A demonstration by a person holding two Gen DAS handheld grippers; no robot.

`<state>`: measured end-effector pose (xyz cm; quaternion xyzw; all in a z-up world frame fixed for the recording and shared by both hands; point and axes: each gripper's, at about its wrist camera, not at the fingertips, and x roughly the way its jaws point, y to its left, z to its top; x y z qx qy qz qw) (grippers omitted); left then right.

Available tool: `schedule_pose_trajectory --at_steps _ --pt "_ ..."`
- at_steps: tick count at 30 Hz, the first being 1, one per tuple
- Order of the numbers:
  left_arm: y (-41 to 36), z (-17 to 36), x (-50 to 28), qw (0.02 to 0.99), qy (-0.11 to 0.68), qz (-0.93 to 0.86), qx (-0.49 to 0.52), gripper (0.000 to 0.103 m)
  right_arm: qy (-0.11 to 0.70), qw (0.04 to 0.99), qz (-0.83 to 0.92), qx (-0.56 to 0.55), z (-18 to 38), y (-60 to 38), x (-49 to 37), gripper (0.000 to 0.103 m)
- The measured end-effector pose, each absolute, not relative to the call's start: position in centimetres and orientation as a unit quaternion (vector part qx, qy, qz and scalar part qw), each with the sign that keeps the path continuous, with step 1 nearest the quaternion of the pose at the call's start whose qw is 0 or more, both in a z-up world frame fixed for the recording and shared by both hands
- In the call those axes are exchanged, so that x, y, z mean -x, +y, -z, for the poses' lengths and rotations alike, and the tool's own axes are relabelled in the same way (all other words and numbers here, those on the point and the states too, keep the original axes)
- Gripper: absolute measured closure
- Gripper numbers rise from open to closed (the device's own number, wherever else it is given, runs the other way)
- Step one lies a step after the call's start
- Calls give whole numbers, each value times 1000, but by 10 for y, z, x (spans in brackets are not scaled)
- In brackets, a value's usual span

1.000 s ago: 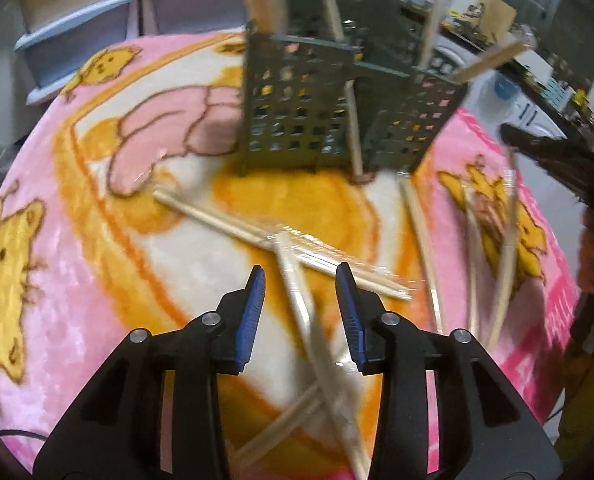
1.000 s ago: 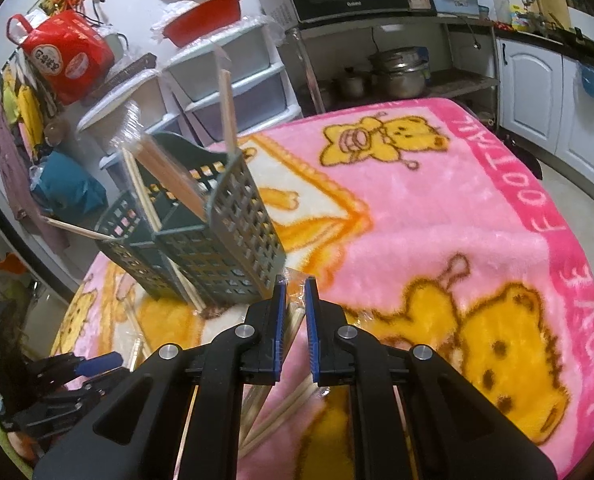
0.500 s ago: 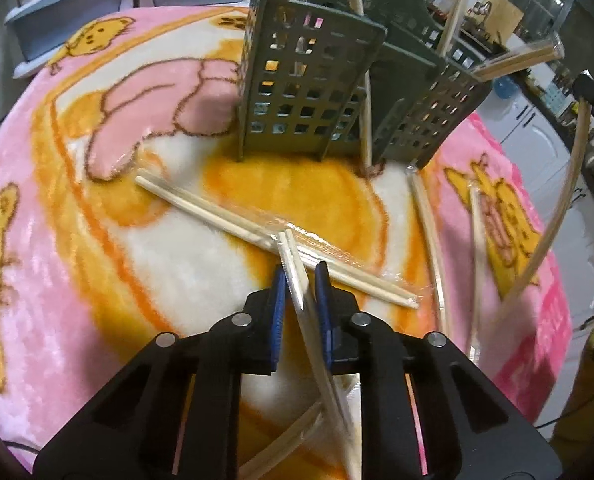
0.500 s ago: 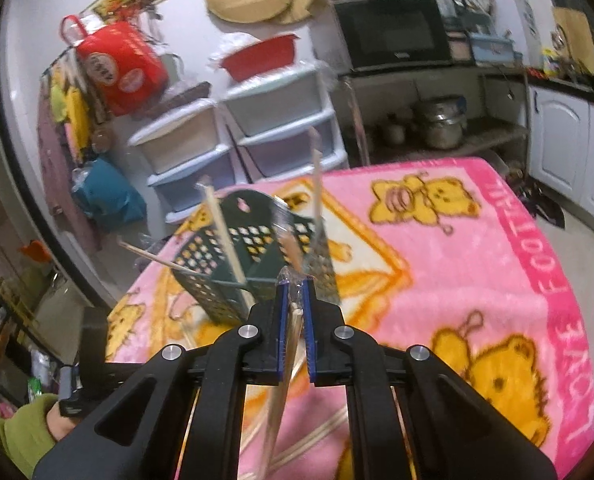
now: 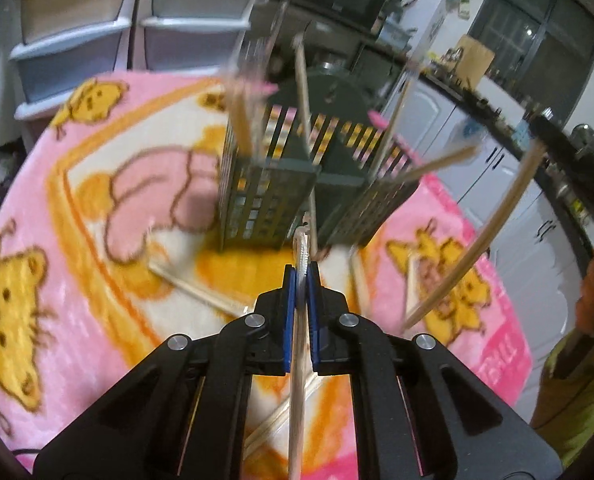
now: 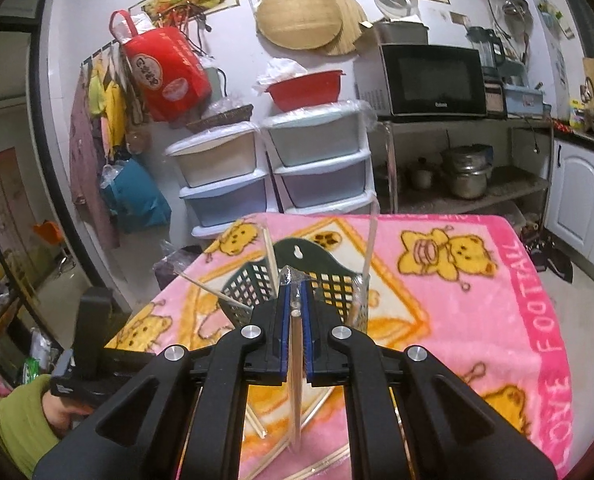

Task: Organize utensils
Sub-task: 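Lift the left tool's chopstick over the caddy while the right tool lifts its chopstick too, then lower the left tool's chopstick into the caddy while the right tool lowers its chopstick in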

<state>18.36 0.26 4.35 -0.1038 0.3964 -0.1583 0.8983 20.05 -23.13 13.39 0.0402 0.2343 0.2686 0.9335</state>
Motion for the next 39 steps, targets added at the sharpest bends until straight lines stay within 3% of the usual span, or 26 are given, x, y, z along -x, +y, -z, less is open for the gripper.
schedule_pose_trajectory --at_steps 18,39 --pt "-3 -141 -188 938 282 175 98 100 184 945 -268 -24 -176 -219 -199 97" --pt "5 -201 -211 958 214 157 110 100 151 953 -262 -35 -199 -213 -208 98"
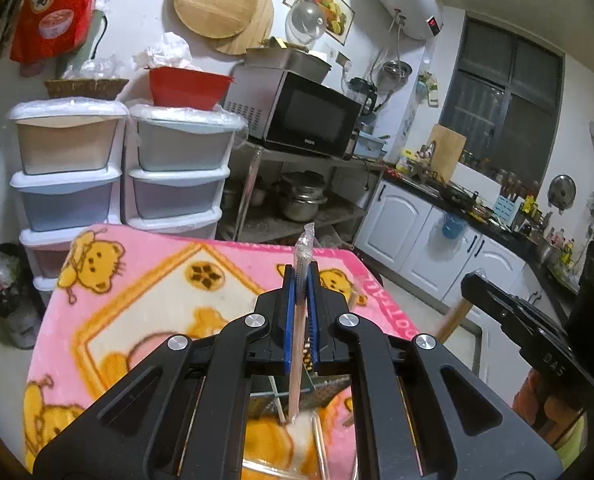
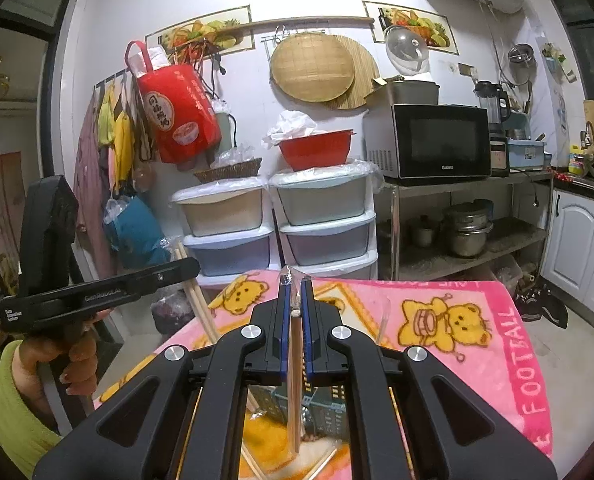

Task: Organize utensils
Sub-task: 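Lower the left tool's chopstick into the caddy while the right tool lowers its chopstick in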

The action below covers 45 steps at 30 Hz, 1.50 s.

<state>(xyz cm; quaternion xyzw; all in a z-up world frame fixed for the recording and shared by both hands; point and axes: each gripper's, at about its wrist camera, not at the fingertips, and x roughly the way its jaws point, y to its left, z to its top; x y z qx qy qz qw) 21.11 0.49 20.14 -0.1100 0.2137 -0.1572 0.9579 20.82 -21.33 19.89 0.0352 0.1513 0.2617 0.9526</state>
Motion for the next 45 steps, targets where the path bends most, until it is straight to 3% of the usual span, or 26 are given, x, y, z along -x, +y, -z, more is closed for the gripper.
schedule_pose_trajectory --at_steps 22,45 --pt "6 -211 -227 980 153 93 90 100 74 974 -212 -34 -227 -215 -222 97" --pt "-7 -158 -247 976 184 90 69 100 98 977 -183 -48 -168 -209 -255 97"
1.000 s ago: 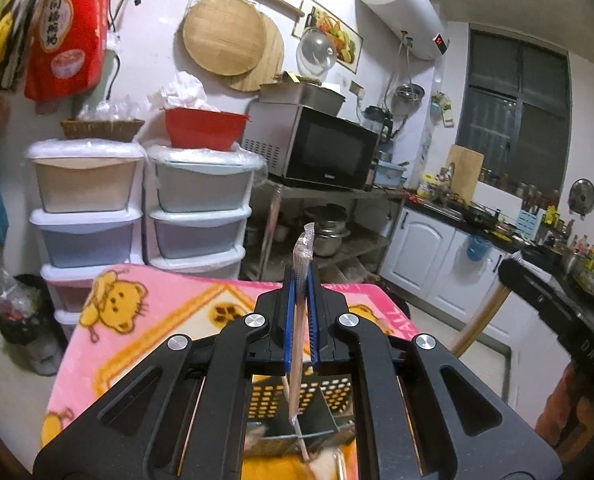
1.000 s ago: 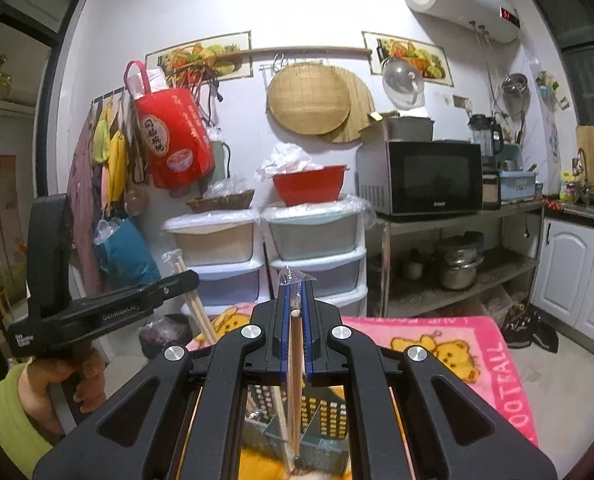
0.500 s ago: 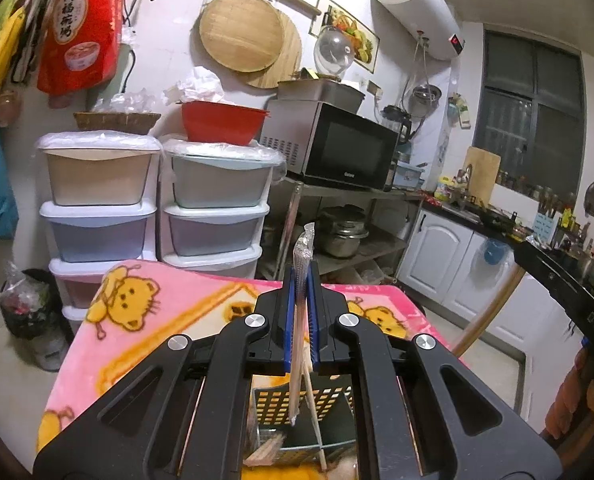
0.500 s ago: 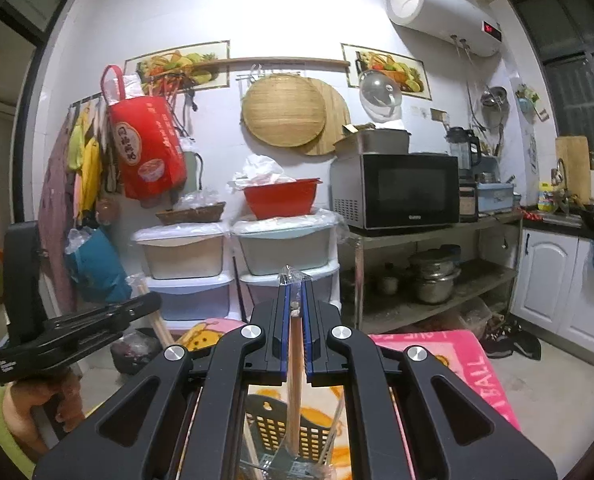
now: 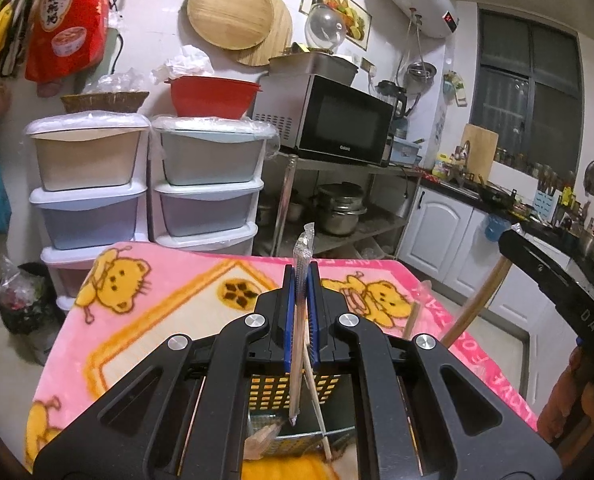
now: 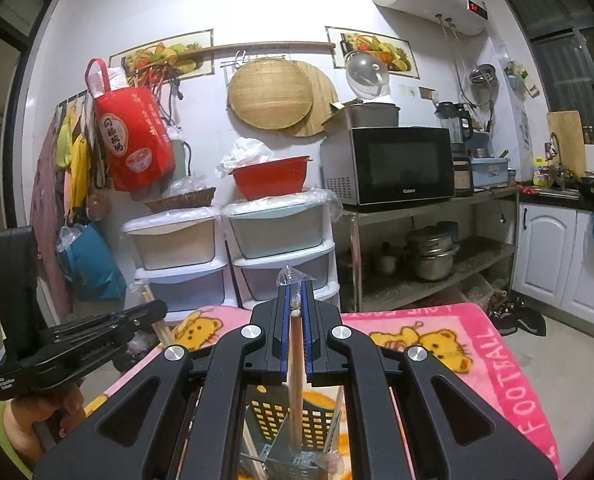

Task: Organize utensils
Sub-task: 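Lower the left tool's chopstick into the caddy while the right tool lowers its chopstick in, then open the left tool to release its chopstick while the right tool opens too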

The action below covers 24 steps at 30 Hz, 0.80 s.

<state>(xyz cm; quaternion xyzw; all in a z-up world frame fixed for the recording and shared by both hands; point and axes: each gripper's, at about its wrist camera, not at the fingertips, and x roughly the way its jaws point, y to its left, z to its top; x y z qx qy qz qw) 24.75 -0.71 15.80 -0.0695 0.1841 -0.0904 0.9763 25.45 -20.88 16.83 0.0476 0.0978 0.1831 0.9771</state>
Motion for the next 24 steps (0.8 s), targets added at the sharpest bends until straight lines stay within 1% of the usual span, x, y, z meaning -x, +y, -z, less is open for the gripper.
schedule_pose_trajectory --at_steps 24 --pt "-10 -125 -248 969 215 108 63 100 136 971 -193 -48 -137 -196 -266 97"
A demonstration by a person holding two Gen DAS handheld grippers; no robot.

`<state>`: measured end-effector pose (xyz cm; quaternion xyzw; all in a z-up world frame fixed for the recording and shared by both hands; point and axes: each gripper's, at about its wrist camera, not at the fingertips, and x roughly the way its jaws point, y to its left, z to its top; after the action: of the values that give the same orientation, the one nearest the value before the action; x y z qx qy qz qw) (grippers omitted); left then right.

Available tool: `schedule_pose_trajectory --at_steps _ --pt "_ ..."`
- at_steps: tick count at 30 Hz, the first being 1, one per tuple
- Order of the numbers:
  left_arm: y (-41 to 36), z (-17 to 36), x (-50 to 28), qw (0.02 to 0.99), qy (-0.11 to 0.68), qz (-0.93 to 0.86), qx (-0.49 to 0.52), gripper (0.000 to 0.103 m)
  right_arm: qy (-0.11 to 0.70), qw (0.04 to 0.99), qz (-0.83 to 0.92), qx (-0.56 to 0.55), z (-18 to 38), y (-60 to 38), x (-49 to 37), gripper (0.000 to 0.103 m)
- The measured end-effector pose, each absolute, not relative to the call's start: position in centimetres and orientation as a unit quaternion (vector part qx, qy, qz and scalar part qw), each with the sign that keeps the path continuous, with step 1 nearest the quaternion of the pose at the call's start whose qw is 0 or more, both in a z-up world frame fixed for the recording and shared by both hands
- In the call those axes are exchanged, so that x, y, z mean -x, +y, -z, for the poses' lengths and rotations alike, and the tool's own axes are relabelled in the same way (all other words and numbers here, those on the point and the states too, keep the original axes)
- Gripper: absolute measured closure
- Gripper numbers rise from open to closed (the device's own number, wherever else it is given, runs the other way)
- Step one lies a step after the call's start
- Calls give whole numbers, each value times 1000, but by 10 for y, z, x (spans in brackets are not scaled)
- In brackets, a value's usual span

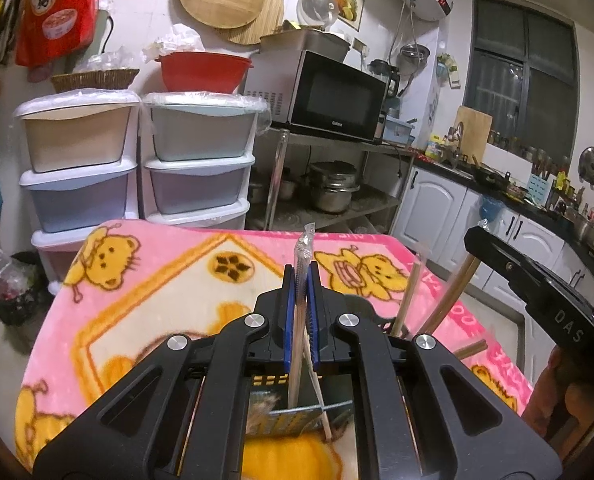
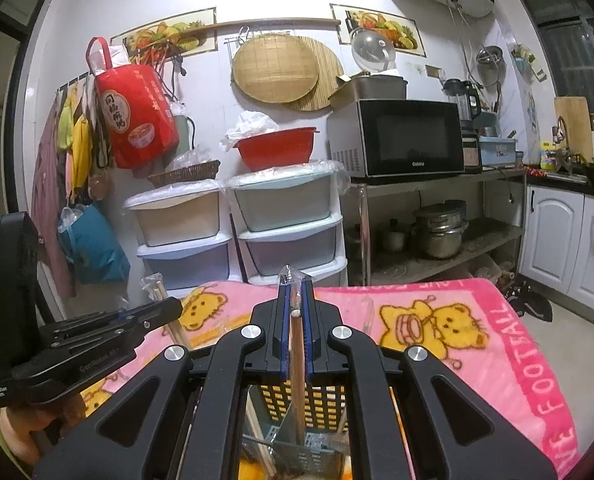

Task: Organize utensils
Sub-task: 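Open the left tool to release its chopstick while the right tool opens too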

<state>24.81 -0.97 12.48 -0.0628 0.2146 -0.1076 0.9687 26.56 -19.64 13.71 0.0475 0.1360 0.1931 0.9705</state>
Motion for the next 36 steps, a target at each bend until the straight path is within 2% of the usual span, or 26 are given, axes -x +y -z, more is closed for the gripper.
schedule_pose_trajectory --at_steps 6,8,13,15,19,21,25,27,31,36 --pt "-4 -122 -246 966 224 107 70 100 149 969 -189 -51 -132 -200 -262 96" --pt "-2 -121 -245 966 226 106 74 100 156 968 -188 -58 -129 -205 -261 89" --pt "5 -116 -242 962 236 104 84 97 170 967 -180 -68 -123 -213 -259 84" --pt "8 -116 -239 962 237 104 88 89 175 966 -176 -76 -120 -218 -257 81" --pt "9 -115 -233 962 236 106 89 82 181 965 -170 -82 -118 -223 -252 73" --pt "9 -115 -232 962 237 106 89 74 185 964 -169 -83 -116 -225 -250 71" --pt "11 -115 -228 961 239 107 90 65 195 963 -165 -85 -112 -227 -245 63" --pt "11 -115 -227 961 240 107 91 57 198 963 -164 -87 -110 -229 -243 61" --pt "14 -113 -222 959 241 110 96 49 206 961 -162 -91 -106 -232 -238 53" --pt "17 -113 -207 960 236 112 101 32 212 960 -162 -88 -104 -232 -232 47"
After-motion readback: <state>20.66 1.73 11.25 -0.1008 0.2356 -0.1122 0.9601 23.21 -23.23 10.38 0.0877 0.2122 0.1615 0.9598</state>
